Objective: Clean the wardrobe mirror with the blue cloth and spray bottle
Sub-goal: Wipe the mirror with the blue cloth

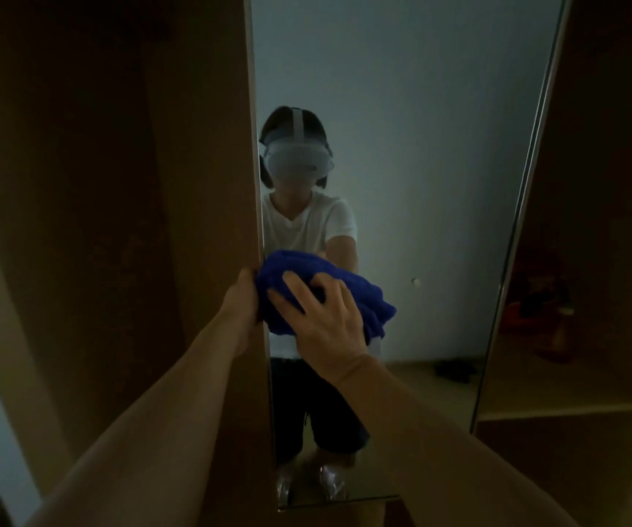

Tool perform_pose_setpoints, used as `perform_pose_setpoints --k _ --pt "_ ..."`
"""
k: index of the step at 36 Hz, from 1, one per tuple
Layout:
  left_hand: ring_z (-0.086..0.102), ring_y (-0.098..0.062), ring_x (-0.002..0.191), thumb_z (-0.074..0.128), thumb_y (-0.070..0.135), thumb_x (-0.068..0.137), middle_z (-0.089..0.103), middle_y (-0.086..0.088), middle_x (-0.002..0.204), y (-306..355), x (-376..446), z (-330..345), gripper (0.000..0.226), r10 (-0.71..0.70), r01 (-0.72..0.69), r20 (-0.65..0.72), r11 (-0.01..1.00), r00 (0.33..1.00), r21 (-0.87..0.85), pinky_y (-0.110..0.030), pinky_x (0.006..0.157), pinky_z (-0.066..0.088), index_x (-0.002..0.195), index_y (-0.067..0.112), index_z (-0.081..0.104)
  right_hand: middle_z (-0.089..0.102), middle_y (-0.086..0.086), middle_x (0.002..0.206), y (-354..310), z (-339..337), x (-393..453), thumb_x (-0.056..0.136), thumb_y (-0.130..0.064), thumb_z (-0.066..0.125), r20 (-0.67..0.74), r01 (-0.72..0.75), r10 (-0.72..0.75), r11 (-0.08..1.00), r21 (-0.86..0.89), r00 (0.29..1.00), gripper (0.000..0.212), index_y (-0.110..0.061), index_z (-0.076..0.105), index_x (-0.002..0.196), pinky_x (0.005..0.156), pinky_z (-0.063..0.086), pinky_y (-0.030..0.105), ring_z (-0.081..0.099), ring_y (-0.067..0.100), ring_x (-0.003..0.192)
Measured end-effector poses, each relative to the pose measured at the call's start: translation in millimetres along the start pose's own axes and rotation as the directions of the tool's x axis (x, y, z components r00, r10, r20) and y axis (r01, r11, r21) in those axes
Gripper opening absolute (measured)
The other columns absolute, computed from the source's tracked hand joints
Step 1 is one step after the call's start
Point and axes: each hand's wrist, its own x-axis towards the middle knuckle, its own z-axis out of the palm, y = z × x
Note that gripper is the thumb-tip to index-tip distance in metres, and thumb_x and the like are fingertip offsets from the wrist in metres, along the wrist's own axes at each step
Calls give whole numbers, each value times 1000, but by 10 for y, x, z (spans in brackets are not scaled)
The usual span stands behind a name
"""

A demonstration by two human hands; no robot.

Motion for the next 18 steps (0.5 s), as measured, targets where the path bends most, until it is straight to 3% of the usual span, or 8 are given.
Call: perform_pose_setpoints --k 2,4,10,15,17,18 --pt "59 -23 91 27 31 97 63 -9 99 -2 4 0 33 23 -23 -6 999 1000 36 -32 68 47 90 20 57 53 2 126 -6 4 -28 74 -16 59 7 8 -8 1000 -2 1000 44 -23 61 117 88 47 43 44 29 103" --pt "59 -23 86 27 32 97 62 -9 95 3 -5 0 33 22 -22 -2 998 1000 51 -30 62 44 90 19 57 51 1 127 -15 -1 -49 74 -17 59 10 8 -9 1000 5 1000 43 -24 61 116 88 46 43 44 29 104" --pt "57 -26 83 31 38 92 62 -13 88 5 -31 4 39 -8 9 -9 995 1000 103 -35 72 45 93 10 58 57 -1 123 -49 -92 -169 68 -19 54 135 31 -36 999 41 990 45 -27 64 112 88 48 42 44 28 105" --pt "51 -20 66 27 37 94 56 -4 68 -57 4 16 40 33 -25 -53 990 998 141 -31 57 36 76 16 56 53 -5 126 -84 -132 -415 67 -27 65 340 82 -108 993 88 934 47 -31 61 114 89 50 41 52 25 104" --pt "54 -21 74 26 40 95 59 -6 78 -73 14 32 42 44 -37 -38 986 998 165 -32 62 39 85 16 59 55 -5 125 -87 -138 -525 64 -28 73 402 90 -126 990 107 907 51 -30 61 114 88 51 41 56 24 102" --pt "56 -24 87 25 43 95 62 -10 95 -83 15 43 46 43 -36 -34 984 998 172 -33 71 42 99 15 61 56 -6 124 -82 -144 -567 63 -28 75 418 97 -135 989 110 898 51 -30 62 112 87 52 40 56 24 101"
